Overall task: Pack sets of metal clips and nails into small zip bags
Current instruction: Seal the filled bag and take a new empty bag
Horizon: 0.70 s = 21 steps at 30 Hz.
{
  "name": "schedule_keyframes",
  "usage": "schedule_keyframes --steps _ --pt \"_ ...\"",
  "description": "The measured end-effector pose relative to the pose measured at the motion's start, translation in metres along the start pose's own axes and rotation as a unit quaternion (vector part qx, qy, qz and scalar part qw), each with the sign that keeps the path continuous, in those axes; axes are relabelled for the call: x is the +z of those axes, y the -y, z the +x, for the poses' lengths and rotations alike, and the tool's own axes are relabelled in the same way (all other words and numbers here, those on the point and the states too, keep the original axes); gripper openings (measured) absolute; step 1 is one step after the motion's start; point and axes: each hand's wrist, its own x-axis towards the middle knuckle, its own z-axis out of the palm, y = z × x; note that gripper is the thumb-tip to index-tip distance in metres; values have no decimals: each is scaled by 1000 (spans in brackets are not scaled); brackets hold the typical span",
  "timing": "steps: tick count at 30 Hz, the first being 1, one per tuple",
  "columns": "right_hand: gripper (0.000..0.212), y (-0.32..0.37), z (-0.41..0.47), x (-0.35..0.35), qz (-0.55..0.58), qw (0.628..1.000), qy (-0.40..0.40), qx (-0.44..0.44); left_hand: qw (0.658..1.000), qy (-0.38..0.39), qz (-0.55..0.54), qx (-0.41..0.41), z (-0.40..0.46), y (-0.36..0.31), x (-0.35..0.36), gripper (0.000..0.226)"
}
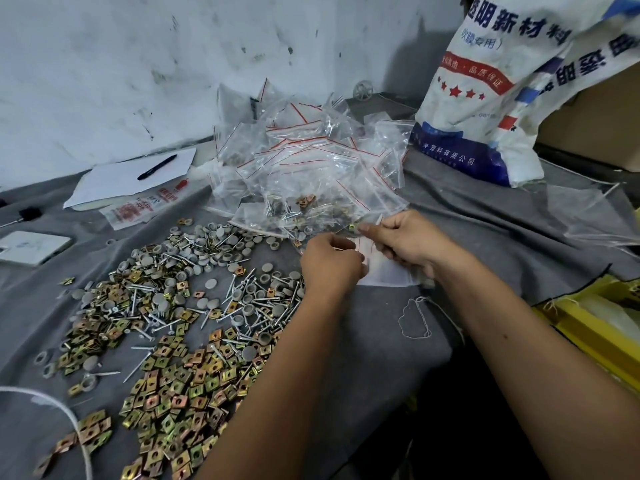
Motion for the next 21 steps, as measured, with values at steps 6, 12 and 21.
schedule_keyframes --steps 6,12,21 --pt "56 2 -3 -8 18 1000 -12 -4 995 59 -80 12 1 1 8 10" --pt "22 5 -7 -21 55 996 -45 52 990 65 65 103 -2 5 21 24" --pt "14 38 -22 -80 224 945 -236 -2 910 118 308 251 -10 12 30 40"
